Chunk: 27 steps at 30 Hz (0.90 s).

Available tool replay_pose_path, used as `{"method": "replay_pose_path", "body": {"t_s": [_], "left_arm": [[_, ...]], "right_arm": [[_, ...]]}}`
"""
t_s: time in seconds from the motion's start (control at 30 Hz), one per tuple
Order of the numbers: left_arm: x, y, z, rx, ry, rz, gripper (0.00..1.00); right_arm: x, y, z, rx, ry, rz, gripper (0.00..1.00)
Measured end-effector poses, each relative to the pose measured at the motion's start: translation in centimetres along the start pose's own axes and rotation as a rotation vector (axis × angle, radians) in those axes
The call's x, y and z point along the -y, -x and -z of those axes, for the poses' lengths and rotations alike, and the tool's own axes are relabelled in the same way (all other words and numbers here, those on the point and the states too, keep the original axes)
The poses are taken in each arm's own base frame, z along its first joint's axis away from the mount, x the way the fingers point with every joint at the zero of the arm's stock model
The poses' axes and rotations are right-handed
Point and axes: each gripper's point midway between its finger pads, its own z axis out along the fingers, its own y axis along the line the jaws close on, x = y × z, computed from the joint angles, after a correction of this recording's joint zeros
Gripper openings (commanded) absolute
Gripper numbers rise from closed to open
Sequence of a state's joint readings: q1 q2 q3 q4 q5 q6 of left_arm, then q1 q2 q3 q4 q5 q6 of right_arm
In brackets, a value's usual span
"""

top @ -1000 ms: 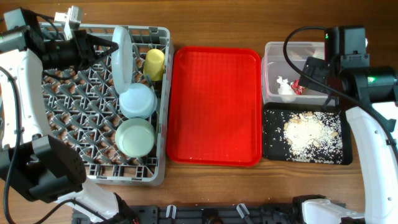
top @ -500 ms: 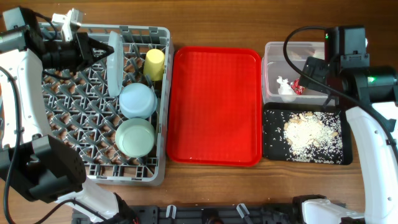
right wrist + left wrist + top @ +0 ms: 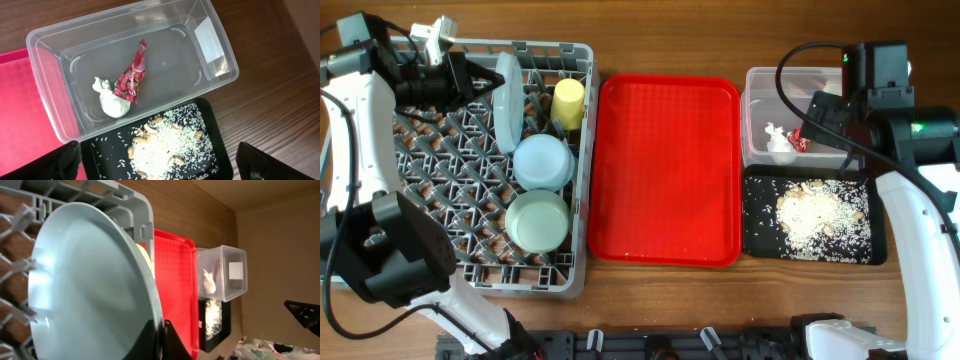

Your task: Sort waste into correct bins and load items into the dishwasher rack

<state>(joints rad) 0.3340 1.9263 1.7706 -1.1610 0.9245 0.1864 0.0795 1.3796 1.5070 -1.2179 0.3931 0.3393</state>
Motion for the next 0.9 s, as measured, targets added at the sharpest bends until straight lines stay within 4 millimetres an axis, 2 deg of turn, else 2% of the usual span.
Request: {"method": "replay_pose_path", "body": {"t_s": [0.1, 0.13, 0.17, 0.2, 0.23, 0.37, 0.53, 0.67, 0.83, 0.9], "left_arm": [[-0.2, 0.2, 0.0, 0.007, 0.005, -0.014, 0.48], [-0.2, 0.2, 0.0, 0.007, 0.005, -0.013, 0.66], [-0.2, 0.2, 0.0, 0.007, 0.005, -0.014, 0.74], [-0.2, 0.3, 0.0, 0.007, 0.006, -0.014, 0.89], [-0.2, 0.3, 0.0, 0.009, 0.006, -0.014, 1.00], [-0.3, 0.2, 0.1, 0.008, 0.006, 0.048, 1.00], [0.3, 0.4, 1.8, 0.039, 0.019, 0.083, 1.00], [3.7, 0.6, 4.9, 0.117, 0.032, 0.007, 1.00], [10.0, 0.0, 10.2, 0.268, 0.102, -0.128, 1.00], [10.8, -0.5, 12.2, 0.328, 0.185, -0.121, 1.00]], "right_arm": [[0.0, 0.0, 0.0, 0.001, 0.000, 0.000, 1.00], [0.0, 0.0, 0.0, 0.000, 0.000, 0.000, 1.00], [0.0, 0.0, 0.0, 0.001, 0.001, 0.000, 1.00], [0.0, 0.0, 0.0, 0.001, 0.000, 0.000, 1.00], [0.0, 0.0, 0.0, 0.001, 0.000, -0.001, 1.00], [0.0, 0.1, 0.0, 0.003, 0.001, -0.001, 1.00], [0.0, 0.1, 0.0, 0.003, 0.001, -0.001, 1.00], [0.0, 0.1, 0.0, 0.004, 0.002, -0.002, 1.00], [-0.1, 0.1, 0.0, 0.006, 0.002, -0.002, 1.00], [-0.1, 0.1, 0.0, 0.006, 0.002, -0.002, 1.00]]}}
